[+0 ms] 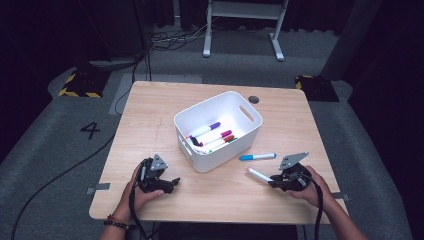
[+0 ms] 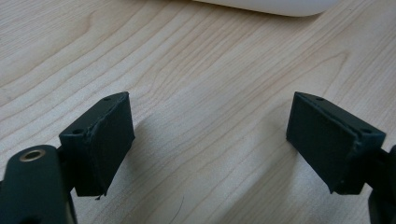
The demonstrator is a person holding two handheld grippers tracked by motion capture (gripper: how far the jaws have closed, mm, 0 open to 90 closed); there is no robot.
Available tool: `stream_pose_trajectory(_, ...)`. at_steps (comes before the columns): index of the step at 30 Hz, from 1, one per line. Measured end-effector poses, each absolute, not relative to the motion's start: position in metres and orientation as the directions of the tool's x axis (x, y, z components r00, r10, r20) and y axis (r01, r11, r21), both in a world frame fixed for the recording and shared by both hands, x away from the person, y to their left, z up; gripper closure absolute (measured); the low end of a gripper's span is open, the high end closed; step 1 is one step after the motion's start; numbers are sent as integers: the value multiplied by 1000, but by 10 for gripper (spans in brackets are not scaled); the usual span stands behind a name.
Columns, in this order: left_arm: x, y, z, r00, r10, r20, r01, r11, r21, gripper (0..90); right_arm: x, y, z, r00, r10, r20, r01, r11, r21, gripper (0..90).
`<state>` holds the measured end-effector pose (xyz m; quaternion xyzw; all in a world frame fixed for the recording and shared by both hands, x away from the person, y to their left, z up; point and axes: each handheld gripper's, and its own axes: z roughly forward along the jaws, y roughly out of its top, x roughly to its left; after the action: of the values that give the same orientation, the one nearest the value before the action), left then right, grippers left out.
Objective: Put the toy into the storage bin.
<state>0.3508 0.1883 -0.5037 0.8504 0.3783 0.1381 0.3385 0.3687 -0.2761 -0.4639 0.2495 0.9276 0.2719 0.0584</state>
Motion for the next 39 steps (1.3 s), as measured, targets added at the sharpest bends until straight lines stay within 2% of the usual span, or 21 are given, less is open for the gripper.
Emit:
stream_pose_trajectory(9, 351, 188, -504, 677, 736, -21, 549, -486, 680, 151, 361, -286, -443, -858, 511, 49, 425, 653, 627, 749)
stream_pose_trajectory(21, 351, 188, -504, 678, 735, -25, 551, -485, 679, 151, 358, -295, -393, -851, 524, 33, 365, 546, 754, 749)
stream_pose_trajectory(39, 351, 188, -504, 676, 736, -26, 552, -482, 681, 151, 380, -268, -327, -845, 535, -21, 281, 477, 833, 749)
